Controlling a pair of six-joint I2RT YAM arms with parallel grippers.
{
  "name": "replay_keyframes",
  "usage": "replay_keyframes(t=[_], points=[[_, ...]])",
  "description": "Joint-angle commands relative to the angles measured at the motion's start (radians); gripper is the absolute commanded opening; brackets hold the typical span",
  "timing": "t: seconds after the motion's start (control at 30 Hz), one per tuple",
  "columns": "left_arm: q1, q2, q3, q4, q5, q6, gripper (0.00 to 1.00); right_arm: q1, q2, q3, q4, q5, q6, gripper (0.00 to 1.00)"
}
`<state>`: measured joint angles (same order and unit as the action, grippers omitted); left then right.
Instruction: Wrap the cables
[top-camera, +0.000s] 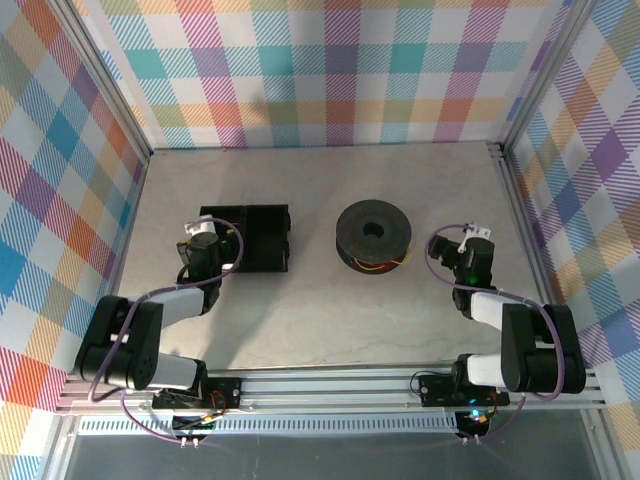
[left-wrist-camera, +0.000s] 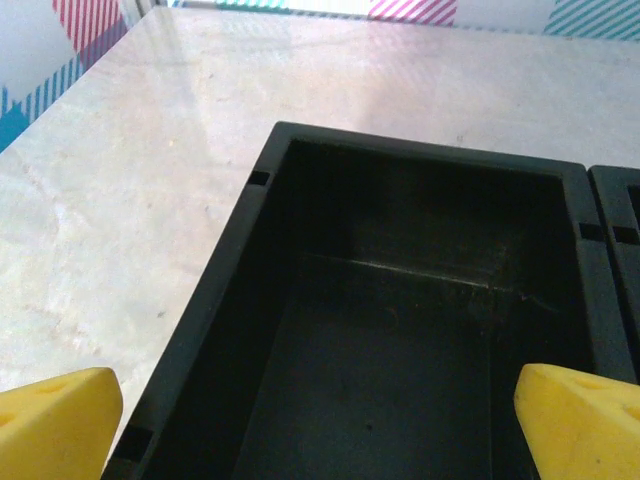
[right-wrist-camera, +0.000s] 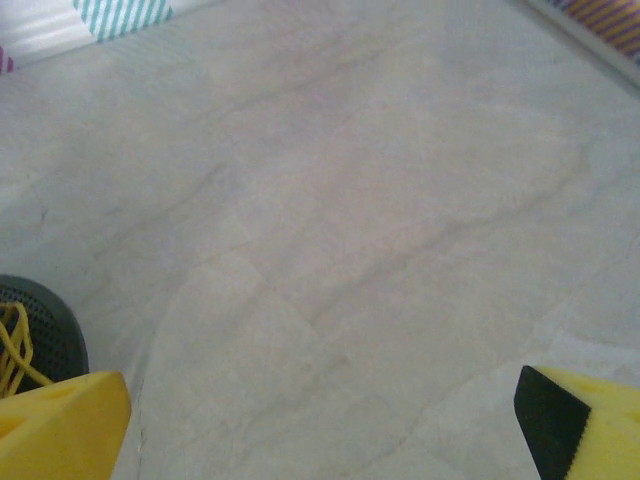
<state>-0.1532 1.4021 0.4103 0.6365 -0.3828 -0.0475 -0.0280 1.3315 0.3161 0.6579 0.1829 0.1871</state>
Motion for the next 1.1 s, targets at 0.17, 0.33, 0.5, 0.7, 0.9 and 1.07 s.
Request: replay_keyframes(t=[0.17, 0.33, 0.5, 0.7, 0.9, 1.07], points=[[0.036, 0.145, -0.108, 0.398, 0.070, 0.054, 1.00, 0.011, 0.081, -0.035, 0.295, -0.119, -0.117, 0.99], [0.037, 0.177, -0.088, 0.405, 0.071, 0.059, 1.00, 0.032, 0.192, 0.064, 0.208, -0.122, -0.143, 0.99], [0.050, 0.175, -0.019, 0.258, 0.079, 0.044, 1.00, 0.042, 0.196, 0.088, 0.167, -0.104, -0.148, 0.99], [0.048, 0.178, -0.019, 0.265, 0.079, 0.047, 1.00, 0.043, 0.198, 0.088, 0.174, -0.113, -0.155, 0.99], [0.049, 0.177, -0.019, 0.265, 0.078, 0.047, 1.00, 0.043, 0.199, 0.099, 0.155, -0.159, -0.173, 0.99], [0.048, 0.178, -0.019, 0.265, 0.079, 0.047, 1.00, 0.043, 0.199, 0.102, 0.151, -0.161, -0.174, 0.99]])
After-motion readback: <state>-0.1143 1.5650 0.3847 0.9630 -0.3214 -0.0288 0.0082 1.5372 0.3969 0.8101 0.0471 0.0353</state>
